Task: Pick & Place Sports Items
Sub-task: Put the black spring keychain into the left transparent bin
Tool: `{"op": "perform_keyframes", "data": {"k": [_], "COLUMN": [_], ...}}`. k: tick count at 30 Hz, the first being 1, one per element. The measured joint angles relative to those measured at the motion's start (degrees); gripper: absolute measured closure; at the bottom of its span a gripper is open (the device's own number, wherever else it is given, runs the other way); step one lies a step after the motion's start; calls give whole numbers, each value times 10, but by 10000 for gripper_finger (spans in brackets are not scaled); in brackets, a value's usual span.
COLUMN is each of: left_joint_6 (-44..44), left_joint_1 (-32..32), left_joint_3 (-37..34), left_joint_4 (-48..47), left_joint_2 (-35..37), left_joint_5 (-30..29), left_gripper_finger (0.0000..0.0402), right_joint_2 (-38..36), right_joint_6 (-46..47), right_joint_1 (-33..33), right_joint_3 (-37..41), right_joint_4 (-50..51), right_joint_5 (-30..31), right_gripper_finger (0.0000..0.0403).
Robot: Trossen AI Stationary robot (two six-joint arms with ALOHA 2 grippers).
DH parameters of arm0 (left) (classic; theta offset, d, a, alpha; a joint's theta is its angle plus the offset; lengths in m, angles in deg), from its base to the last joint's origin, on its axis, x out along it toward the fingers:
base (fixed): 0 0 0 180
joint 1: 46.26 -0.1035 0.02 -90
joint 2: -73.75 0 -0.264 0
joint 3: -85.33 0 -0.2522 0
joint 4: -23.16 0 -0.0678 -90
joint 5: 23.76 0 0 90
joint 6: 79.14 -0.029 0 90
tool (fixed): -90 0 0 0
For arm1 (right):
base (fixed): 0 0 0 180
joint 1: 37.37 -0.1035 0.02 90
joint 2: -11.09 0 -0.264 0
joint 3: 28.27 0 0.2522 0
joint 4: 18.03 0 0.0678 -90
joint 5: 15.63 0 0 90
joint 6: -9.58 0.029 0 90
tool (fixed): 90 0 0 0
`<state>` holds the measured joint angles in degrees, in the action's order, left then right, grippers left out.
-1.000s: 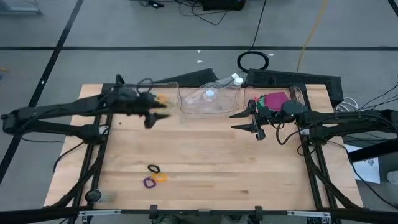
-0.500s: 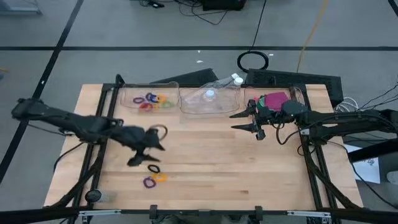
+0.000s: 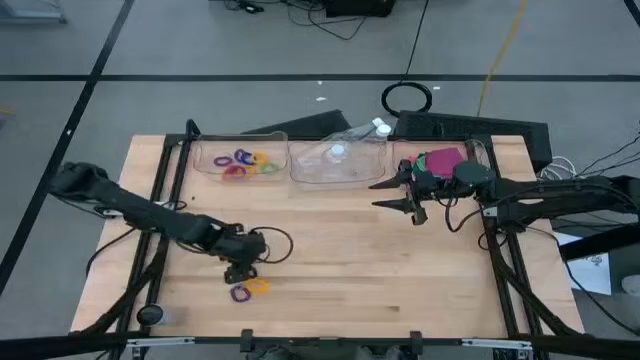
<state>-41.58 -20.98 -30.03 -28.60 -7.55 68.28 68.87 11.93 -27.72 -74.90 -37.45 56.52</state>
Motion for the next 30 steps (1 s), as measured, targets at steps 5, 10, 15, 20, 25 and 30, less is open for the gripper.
{"op": "perform_keyframes", "data": {"k": [5, 10, 15, 20, 25, 30], "left_joint_6": [46, 68, 65, 61, 52, 42], "left_joint_1": [1, 1, 3, 6, 15, 31], "left_joint_3": [0, 0, 0, 0, 0, 0], "left_joint_4": [-38, -54, -54, -52, -42, -35], "left_joint_2": [-47, -81, -101, -114, -114, -114], "left_joint_5": [9, 10, 17, 18, 7, -18], "left_gripper_finger": [133, 133, 133, 133, 133, 133], "right_joint_2": [0, 0, 0, 0, 0, 0], "right_joint_6": [12, 15, 15, 15, 15, 15], "right_joint_1": [0, 0, 0, 0, 0, 0], "right_joint_3": [0, 0, 0, 0, 0, 0], "right_joint_4": [0, -5, -5, -5, -5, -5], "right_joint_5": [0, -2, -2, -2, -2, -2], "right_gripper_finger": [206, 206, 206, 206, 206, 206]}}
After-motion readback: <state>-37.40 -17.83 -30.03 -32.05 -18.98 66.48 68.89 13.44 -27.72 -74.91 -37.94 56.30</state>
